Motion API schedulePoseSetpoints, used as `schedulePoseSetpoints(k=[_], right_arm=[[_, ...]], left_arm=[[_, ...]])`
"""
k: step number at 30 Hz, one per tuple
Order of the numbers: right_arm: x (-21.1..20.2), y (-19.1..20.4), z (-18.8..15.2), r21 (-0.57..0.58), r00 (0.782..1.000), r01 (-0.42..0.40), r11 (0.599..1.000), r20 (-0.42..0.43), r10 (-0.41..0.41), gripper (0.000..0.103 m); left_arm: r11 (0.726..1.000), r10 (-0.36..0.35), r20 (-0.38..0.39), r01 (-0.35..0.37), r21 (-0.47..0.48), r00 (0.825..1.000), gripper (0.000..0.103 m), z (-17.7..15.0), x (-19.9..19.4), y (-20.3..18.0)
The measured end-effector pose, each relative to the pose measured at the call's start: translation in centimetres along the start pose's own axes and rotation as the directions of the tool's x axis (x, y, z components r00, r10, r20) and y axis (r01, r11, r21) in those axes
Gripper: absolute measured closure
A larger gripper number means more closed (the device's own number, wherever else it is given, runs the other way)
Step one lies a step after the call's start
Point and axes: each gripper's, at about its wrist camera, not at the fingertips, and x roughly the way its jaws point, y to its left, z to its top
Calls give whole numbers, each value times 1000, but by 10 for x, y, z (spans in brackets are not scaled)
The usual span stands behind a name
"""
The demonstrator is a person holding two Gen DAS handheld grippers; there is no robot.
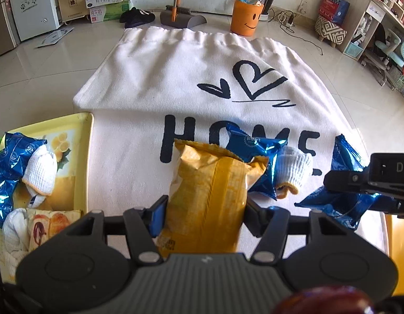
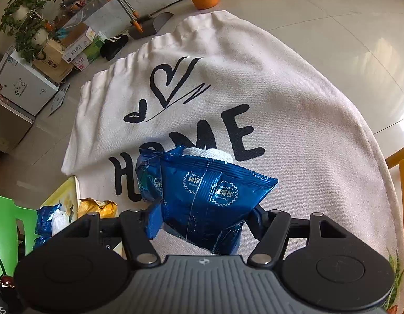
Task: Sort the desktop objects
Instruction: 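Carry the yellow packet and blue packet to the yellow tray with both tools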
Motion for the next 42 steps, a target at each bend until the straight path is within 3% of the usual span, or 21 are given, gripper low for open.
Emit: schedulePoseSetpoints(k=[12, 27, 33, 42], right_arm=[[-16, 44, 9, -30, 996, -61, 998, 71, 63, 39], [-1, 123, -14, -118, 971, -235, 965, 9, 238, 39], [10, 164, -31, -187, 958, -284, 940, -15, 286, 38], [40, 214, -56, -243, 938, -346, 906, -84, 336, 39]], left_arm=[[998, 37, 114, -32, -52, 993, 46, 23, -37, 21], [970, 126, 220, -74, -230, 967, 46, 37, -93, 106], [938, 189, 218, -110, -329, 958, 46, 29, -105, 151], [849, 269, 170, -150, -507, 948, 46, 15, -108, 208]])
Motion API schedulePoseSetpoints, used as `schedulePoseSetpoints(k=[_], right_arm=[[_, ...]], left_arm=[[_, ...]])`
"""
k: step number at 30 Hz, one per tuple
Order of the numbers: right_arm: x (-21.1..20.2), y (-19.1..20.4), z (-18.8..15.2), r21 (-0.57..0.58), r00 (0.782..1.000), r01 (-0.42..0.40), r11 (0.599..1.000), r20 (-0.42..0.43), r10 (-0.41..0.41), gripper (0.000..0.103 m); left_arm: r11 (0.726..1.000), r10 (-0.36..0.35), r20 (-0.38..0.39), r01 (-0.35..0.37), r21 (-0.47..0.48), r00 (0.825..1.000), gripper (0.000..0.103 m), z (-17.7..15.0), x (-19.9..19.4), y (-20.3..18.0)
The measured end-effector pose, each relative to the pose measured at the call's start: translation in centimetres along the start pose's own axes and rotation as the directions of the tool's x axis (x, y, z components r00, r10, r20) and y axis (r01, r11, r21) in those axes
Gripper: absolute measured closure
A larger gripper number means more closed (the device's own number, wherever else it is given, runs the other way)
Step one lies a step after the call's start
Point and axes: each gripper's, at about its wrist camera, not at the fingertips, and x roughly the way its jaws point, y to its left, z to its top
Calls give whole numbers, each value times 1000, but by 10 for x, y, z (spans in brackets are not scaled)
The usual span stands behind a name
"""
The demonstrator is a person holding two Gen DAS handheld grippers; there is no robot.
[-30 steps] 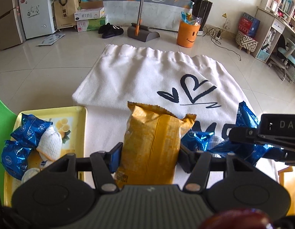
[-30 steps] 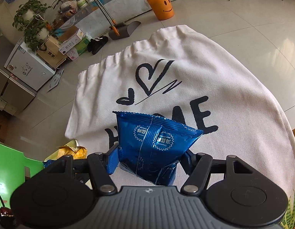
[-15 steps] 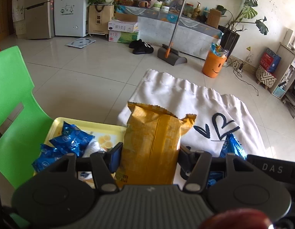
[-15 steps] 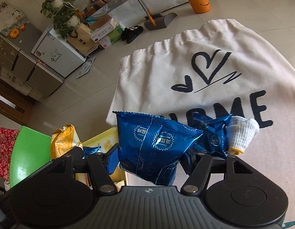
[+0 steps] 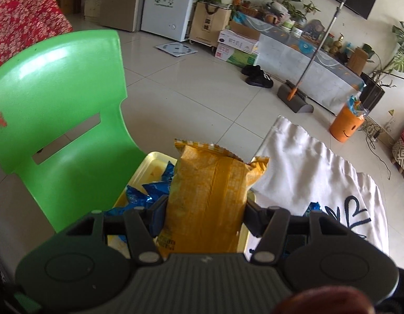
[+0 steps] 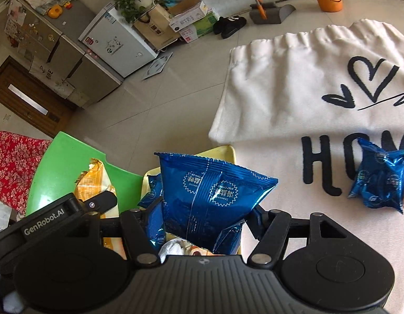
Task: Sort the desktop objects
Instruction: 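Carry the yellow packet and blue packet to the yellow tray with both tools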
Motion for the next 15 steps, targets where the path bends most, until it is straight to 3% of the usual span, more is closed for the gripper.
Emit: schedulePoseSetpoints(k=[7, 15], right_arm=[[22, 18, -6, -45, 999, -37, 998, -12, 36, 39], [54, 31, -16, -31, 995, -71, 997, -68, 68, 38]], left_arm=[[981, 101, -65, -110, -158, 993, 46, -3, 19, 37], [928, 235, -139, -264, -262, 962, 46, -12, 35, 71]])
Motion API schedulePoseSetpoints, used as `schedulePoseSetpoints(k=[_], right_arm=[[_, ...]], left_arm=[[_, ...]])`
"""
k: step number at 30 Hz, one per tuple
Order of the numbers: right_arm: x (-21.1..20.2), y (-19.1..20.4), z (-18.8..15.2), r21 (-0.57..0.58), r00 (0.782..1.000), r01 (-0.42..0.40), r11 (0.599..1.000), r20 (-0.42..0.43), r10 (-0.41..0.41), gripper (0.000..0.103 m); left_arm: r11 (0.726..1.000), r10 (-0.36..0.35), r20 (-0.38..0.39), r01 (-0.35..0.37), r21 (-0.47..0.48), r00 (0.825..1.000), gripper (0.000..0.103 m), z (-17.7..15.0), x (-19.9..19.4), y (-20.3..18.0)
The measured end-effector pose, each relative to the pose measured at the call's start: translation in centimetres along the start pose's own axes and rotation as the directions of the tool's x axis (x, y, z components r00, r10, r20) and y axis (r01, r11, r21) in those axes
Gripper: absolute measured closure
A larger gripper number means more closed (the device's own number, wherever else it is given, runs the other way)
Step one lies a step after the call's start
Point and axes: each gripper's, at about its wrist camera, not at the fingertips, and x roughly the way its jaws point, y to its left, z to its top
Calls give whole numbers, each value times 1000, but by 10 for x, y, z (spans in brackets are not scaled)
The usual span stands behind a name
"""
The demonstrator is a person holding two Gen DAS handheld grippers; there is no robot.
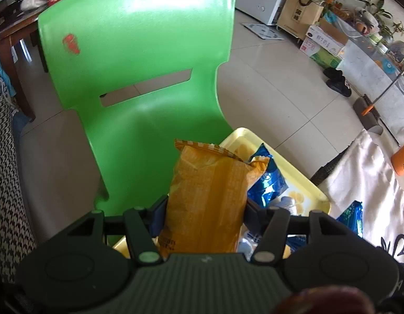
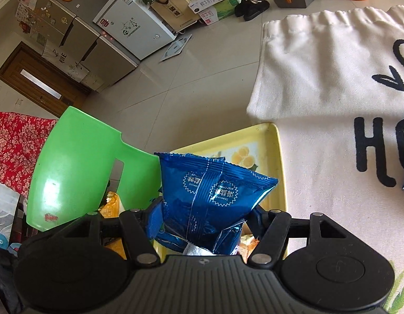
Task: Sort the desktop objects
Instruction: 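Carry the yellow packet and blue packet to the yellow tray with both tools, then open left tool over the tray while right tool releases the blue packet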
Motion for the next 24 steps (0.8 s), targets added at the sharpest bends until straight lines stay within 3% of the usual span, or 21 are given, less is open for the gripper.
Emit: schedulePoseSetpoints(k=[3, 5, 8, 11, 24], right_arm=[[7, 4, -2, -23, 999, -10, 1000, -37, 9, 36], [7, 4, -3, -32, 999, -13, 999, -47, 11, 31], [-2, -2, 0, -17, 1000, -21, 1000, -15, 21, 29], [-11, -9, 5, 4, 999, -28, 1000, 18, 28, 29], [-31, -18, 15, -3, 999, -11, 1000, 31, 11, 29]], left_arm=[[999, 41, -17, -42, -19, 999, 35, 0, 3, 5], [999, 47, -7, -47, -16, 999, 18, -1, 2, 4], [999, 52, 21, -52, -6, 998, 6, -2, -5, 0], [998, 63, 50, -64, 11, 997, 1, -2, -8, -4], [994, 62, 87, -69, 84, 994, 1, -11, -11, -21]])
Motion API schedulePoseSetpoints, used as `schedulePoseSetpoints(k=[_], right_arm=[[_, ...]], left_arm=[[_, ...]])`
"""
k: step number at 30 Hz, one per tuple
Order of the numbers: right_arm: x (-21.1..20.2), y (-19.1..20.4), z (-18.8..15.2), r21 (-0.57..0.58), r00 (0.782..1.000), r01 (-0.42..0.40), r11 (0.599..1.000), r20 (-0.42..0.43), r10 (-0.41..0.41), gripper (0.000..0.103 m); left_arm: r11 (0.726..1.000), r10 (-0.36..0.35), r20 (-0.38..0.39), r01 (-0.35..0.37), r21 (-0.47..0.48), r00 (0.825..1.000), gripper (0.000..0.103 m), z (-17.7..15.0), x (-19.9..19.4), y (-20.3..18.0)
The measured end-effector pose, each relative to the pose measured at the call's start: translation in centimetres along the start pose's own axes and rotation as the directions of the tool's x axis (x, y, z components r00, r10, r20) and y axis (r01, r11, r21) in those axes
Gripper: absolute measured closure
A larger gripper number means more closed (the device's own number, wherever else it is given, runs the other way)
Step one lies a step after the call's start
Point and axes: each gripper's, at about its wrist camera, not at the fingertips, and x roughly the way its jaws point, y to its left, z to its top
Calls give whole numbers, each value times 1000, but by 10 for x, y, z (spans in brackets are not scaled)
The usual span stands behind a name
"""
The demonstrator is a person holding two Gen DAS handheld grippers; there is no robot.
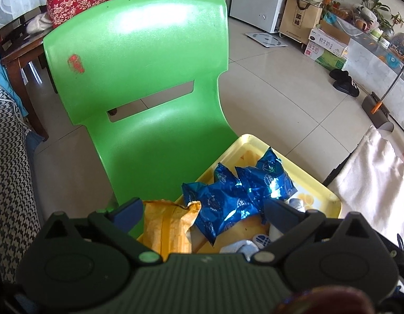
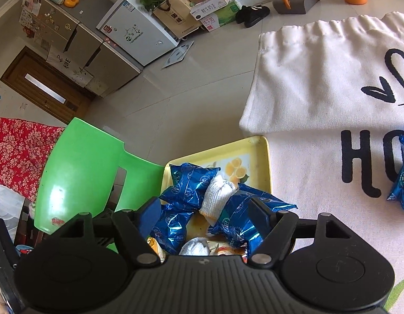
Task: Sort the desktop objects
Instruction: 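Open left tool over the tray while right tool releases the blue packet, then move both tools back over the last blue packet and glove on the cloth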
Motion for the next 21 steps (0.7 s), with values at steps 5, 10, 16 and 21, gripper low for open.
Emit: schedulePoseSetpoints(k=[5, 10, 16, 21], right_arm=[[-15, -12, 4, -5, 999, 37, 999, 15, -37, 29], [-32, -28, 8, -8, 997, 70, 998, 29, -70, 29], [-58, -49, 13, -10, 993, 111, 994, 49, -110, 28], [-79, -68, 17, -1, 985, 159, 987, 66, -159, 28]], left_arm=[[997, -46, -28, 47, 69, 999, 1, -9, 2, -15], [979, -99, -51, 106, 176, 994, 1, -22, -5, -41], [955, -147, -65, 159, 249, 987, 1, -42, -17, -71], [931, -187, -88, 205, 301, 978, 1, -61, -28, -97]])
